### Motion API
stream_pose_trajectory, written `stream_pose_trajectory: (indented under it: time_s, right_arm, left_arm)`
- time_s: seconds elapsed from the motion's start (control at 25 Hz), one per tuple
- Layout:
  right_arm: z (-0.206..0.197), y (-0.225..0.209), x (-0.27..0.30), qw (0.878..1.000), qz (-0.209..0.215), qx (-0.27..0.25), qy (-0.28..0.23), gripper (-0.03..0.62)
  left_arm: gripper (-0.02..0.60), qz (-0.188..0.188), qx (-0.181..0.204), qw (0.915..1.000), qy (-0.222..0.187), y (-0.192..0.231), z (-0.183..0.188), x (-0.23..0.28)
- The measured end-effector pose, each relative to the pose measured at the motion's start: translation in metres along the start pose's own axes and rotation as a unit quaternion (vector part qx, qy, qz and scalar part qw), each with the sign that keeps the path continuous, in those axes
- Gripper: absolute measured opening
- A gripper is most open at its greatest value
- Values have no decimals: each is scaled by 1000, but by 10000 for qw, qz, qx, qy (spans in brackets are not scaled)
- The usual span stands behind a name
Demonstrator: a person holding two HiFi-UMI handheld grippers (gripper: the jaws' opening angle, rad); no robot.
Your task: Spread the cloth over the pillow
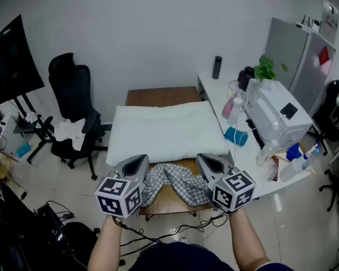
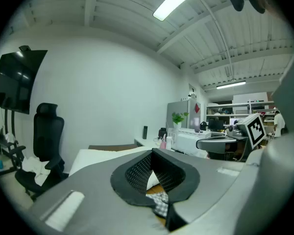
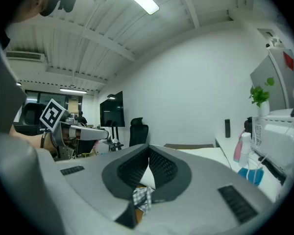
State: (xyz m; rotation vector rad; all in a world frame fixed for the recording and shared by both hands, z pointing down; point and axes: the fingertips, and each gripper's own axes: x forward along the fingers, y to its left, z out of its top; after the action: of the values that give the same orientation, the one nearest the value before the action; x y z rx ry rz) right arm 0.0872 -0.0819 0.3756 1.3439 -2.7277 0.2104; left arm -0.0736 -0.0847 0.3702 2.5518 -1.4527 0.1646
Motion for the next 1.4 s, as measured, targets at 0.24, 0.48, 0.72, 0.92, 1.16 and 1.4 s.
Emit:
stream_pose_trajectory:
  time_s: [0.24, 0.48, 0.72, 0.92, 1.16, 1.4]
  right_arm:
    - [-5, -17, 2, 9999, 108, -87, 69, 9]
    - [-8, -26, 11, 9999, -7, -60, 122, 9]
    - [-13, -28, 25, 9994, -268, -7, 225, 9]
    - [-16, -25, 39, 9985, -498, 193, 143, 9]
    - [-10, -19, 55, 9983, -566, 112, 83, 9]
    - [-17, -17, 69, 9988, -451, 101, 179, 9]
  left_arm:
    - [9, 214, 66, 9997, -72, 8, 7, 8]
    - [9, 196, -1, 9998, -19, 22, 3, 15]
    - [8, -26, -33, 9999, 161, 40, -12, 26]
    - [9, -205, -65, 9996, 202, 54, -16, 31]
    - [9, -330, -43, 9992, 234, 68, -16, 39]
    - [9, -235, 4, 9991, 362, 85, -25, 41]
